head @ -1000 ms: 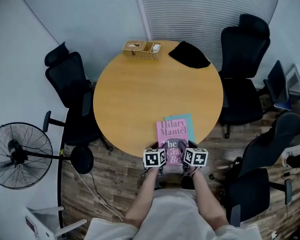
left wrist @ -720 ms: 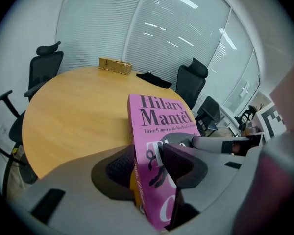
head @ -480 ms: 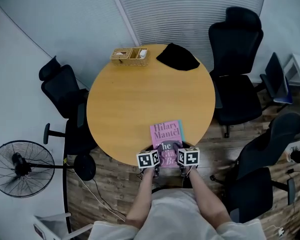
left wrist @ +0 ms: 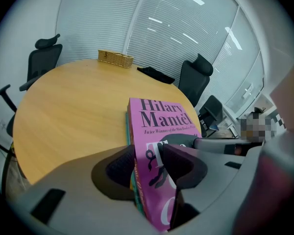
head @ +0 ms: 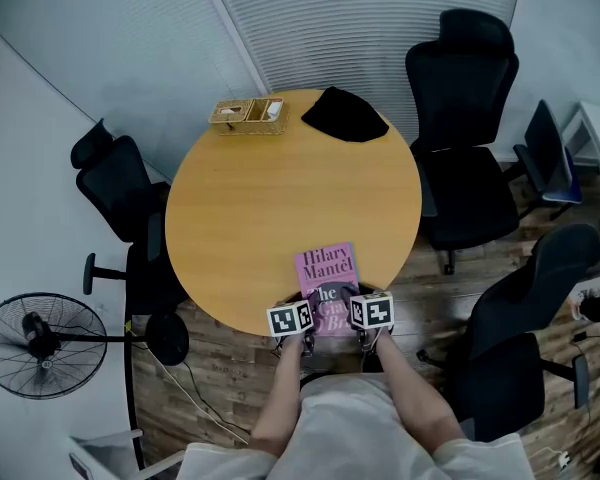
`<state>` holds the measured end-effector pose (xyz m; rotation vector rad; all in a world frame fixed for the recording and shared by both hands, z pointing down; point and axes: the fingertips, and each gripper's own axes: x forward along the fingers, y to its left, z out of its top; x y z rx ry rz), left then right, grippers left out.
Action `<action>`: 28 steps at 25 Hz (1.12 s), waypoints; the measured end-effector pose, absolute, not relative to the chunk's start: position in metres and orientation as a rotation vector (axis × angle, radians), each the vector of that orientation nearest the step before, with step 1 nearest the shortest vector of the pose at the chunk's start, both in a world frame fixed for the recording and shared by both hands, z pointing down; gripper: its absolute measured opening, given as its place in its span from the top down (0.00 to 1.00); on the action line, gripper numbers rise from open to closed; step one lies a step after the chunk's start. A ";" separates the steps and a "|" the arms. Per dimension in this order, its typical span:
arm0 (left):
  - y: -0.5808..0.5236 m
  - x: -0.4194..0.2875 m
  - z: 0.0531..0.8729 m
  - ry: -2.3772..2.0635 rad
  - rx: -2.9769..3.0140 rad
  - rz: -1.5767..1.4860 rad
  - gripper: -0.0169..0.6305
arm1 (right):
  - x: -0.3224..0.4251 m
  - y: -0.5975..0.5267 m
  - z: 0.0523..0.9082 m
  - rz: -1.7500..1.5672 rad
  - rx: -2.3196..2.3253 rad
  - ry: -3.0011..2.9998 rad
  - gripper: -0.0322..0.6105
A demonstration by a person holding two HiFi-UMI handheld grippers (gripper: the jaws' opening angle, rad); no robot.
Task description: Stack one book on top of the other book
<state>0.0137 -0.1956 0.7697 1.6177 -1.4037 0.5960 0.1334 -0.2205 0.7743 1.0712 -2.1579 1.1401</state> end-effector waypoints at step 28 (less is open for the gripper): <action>-0.201 0.012 0.772 -1.406 1.633 0.565 0.68 | 0.134 -0.225 0.781 1.189 1.039 -2.183 0.68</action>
